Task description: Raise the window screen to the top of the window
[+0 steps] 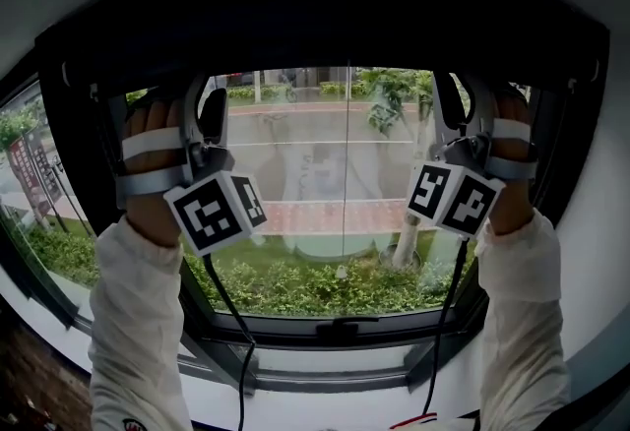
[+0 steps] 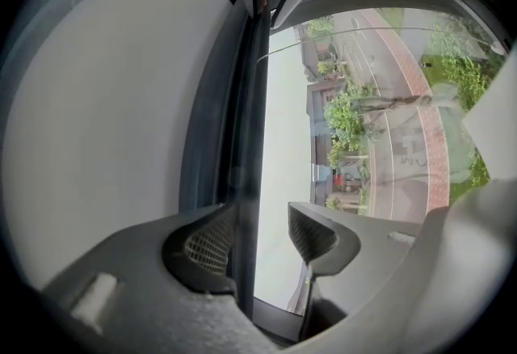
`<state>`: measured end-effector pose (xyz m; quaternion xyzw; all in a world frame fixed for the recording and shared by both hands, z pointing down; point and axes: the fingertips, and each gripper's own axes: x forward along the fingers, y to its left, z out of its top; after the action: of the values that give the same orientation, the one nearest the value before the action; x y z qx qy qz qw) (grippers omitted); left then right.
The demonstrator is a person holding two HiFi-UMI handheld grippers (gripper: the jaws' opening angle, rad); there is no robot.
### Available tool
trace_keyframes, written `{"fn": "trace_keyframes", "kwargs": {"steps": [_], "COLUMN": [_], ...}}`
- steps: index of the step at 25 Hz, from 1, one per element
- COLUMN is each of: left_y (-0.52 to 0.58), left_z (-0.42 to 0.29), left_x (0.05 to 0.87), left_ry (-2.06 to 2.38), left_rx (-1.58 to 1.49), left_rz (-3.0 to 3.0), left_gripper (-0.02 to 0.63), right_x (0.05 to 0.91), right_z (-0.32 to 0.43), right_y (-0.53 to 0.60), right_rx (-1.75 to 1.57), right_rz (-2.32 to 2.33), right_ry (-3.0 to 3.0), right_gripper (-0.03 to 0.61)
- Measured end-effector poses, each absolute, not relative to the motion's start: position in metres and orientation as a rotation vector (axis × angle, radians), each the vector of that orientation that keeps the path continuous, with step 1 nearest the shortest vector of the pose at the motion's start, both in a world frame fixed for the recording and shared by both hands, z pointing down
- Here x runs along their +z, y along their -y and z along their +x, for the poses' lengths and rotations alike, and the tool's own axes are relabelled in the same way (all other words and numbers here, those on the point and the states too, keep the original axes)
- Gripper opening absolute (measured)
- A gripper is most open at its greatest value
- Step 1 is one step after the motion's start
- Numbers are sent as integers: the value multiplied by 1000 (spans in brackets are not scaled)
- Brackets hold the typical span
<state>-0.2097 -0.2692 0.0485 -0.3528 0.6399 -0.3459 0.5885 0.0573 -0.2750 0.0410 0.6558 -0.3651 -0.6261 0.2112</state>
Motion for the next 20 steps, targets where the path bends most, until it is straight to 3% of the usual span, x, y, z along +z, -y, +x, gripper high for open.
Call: {"fn": "trace_keyframes", "kwargs": {"steps": [7, 10, 14, 15, 16, 20], "left_y": [242, 218, 193, 184, 175, 155], "left_z": [-193, -170, -160, -164, -168, -171], "left_x": [48, 83, 157, 171, 186, 257], "left_ry": [-1483, -1485, -1595, -1644, -1686, -1801], "left_rx": [-735, -602, -459, -439, -436, -424], "left_rz": [-927, -1188, -1412, -1418, -1421, -1573], "left_gripper": [202, 202, 193, 74, 5, 5], "right_x": [47, 73, 150, 169, 187, 264], "right_z": [47, 53, 75, 78, 79, 77], "right_y": [240, 211, 200, 195, 189, 170], "right_rx": [-1751, -1690, -1268, -1159, -1081, -790], "right_rz": [1855, 1861, 1914, 1938, 1947, 1897], "right_ry": [1415, 1734, 2290, 2381, 2431, 2550], "right_gripper": [109, 64, 6, 6, 6, 6]}}
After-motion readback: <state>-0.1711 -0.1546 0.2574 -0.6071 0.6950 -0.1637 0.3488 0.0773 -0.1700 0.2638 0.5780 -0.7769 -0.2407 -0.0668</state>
